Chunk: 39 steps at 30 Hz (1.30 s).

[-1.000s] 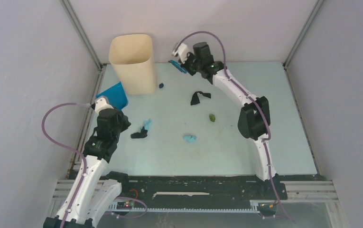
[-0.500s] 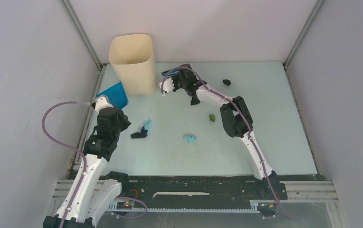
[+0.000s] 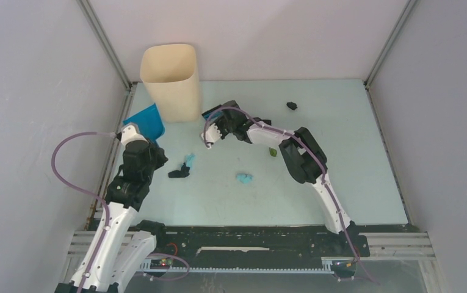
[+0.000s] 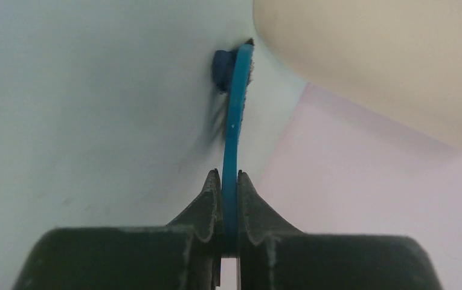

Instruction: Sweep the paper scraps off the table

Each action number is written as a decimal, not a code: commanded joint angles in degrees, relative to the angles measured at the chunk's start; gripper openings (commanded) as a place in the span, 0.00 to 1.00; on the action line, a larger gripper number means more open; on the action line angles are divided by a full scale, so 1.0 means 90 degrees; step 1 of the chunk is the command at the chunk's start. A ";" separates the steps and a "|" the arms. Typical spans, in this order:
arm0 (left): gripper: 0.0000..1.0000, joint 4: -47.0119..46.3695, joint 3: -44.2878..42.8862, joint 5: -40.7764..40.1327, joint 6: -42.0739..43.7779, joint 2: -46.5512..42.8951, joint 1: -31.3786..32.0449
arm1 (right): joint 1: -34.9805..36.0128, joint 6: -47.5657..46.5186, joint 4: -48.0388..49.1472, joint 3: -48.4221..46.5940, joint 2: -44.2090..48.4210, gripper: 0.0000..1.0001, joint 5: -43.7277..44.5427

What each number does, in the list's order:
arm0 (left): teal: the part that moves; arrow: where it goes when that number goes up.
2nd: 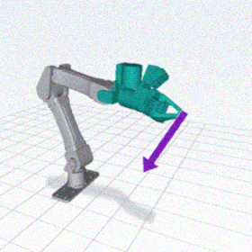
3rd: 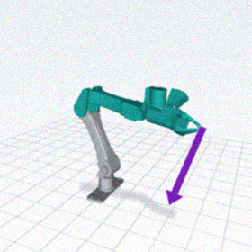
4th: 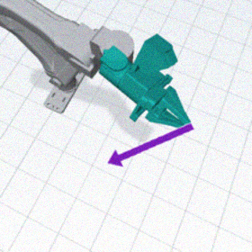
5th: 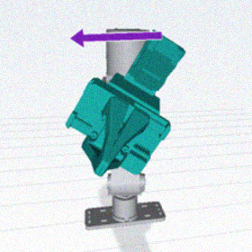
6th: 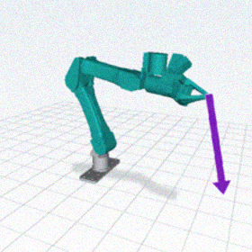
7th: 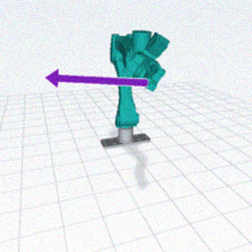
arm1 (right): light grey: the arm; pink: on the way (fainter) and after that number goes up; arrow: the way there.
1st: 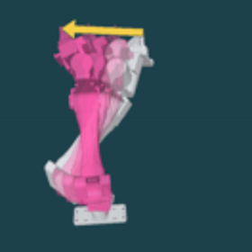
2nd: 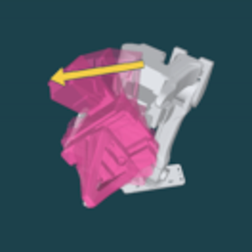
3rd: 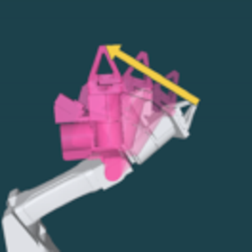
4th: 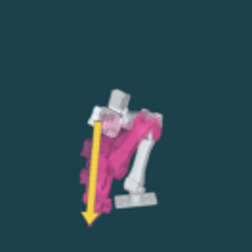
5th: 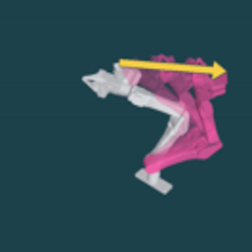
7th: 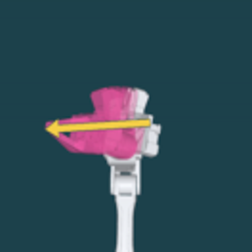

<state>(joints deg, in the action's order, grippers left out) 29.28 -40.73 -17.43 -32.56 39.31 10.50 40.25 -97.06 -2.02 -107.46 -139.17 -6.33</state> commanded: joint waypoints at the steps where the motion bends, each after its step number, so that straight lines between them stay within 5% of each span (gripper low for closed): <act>1: 0.00 -0.0243 -0.0214 -0.0040 0.0139 -0.0235 0.0044 | 0.0337 -0.0206 -0.0326 0.1214 0.1347 0.00 0.0248; 6: 0.00 -0.0313 -0.0183 0.0081 0.0124 -0.0411 0.0044 | 0.0807 0.0350 -0.1518 0.2561 0.2920 0.00 0.0847; 13: 0.00 -0.0374 -0.0124 0.0176 0.0056 -0.0607 -0.0066 | 0.1853 0.2860 -0.4356 0.2780 0.4418 0.00 0.1285; 18: 0.00 -0.0401 -0.0089 0.0146 0.0020 -0.0712 -0.0124 | 0.1662 0.5033 -0.5090 0.0623 0.4131 0.00 0.0861; 24: 0.00 -0.0332 -0.0113 -0.0006 0.0006 -0.0760 -0.0159 | 0.0889 0.9406 -0.6750 -0.3626 0.2104 0.00 -0.1567; 26: 0.00 -0.0302 -0.0132 -0.0082 0.0014 -0.0763 -0.0162 | 0.0870 1.0545 -0.6354 -0.3363 0.1927 0.00 -0.2329; 30: 0.00 -0.0220 -0.0178 -0.0202 0.0045 -0.0692 -0.0186 | 0.1232 1.1982 -0.6014 -0.3654 0.1353 0.00 -0.1933; 36: 0.00 -0.0120 -0.0256 -0.0231 0.0071 -0.0487 -0.0226 | 0.0858 1.4736 -0.4241 -0.3647 0.0416 0.00 -0.3403; 39: 0.00 -0.0090 -0.0279 -0.0205 0.0080 -0.0397 -0.0229 | 0.0829 1.5314 -0.3812 -0.3704 0.0015 0.00 -0.3541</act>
<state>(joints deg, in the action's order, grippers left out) 28.42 -40.73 -17.89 -32.51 34.89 8.95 49.89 22.92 -46.74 -139.44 -137.19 -31.83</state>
